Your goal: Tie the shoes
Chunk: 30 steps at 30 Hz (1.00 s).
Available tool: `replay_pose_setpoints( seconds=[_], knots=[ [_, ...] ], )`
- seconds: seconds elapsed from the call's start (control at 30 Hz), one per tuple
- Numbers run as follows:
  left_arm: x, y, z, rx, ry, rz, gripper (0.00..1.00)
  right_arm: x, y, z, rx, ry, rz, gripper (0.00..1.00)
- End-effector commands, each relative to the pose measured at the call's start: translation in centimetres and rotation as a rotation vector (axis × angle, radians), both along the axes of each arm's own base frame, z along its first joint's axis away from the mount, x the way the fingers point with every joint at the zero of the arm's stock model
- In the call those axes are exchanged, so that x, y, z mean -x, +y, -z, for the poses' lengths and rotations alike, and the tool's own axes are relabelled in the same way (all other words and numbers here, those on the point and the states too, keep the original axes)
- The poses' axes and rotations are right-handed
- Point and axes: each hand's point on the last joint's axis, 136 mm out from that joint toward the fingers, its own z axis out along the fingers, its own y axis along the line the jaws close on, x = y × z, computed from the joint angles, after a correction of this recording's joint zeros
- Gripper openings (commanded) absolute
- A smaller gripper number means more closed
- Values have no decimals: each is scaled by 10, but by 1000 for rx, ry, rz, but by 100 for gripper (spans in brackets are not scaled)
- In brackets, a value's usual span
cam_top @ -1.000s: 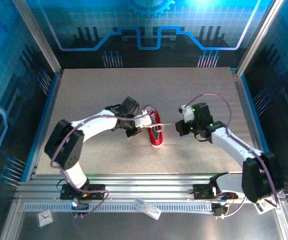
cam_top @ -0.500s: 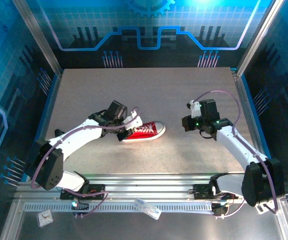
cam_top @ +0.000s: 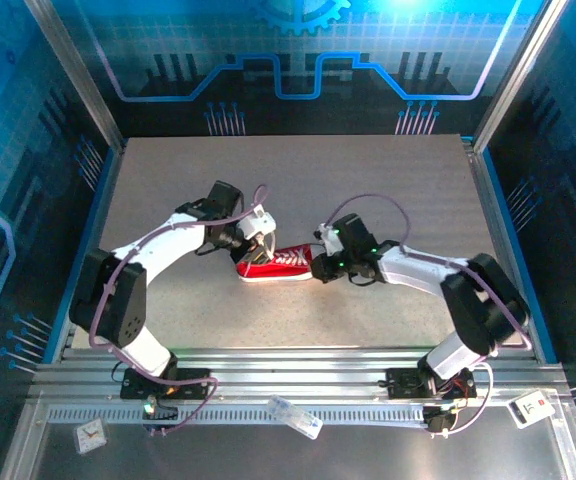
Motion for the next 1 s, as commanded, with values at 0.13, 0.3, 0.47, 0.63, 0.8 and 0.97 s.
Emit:
replay_pose_setpoints(
  seconds=[0.13,0.3,0.47,0.63,0.8,0.97],
  knots=[
    [8,1,3,-5,72,48,2,-36,17,11,0,6,34,12],
    [14,10,2,-21,127,49,0,-61,13,18,22,-34,21,11],
    [26,7,-4,27,196,44,0,-87,16,11,-3,-80,-10,11],
    [31,-4,-7,124,221,4,0,-88,23,-14,-66,-148,-79,11],
    [35,-20,-13,234,208,-27,0,-64,24,-33,-146,-193,-127,12],
    [39,-27,-13,247,224,-24,0,-32,22,-59,-206,-267,-203,18]
  ],
)
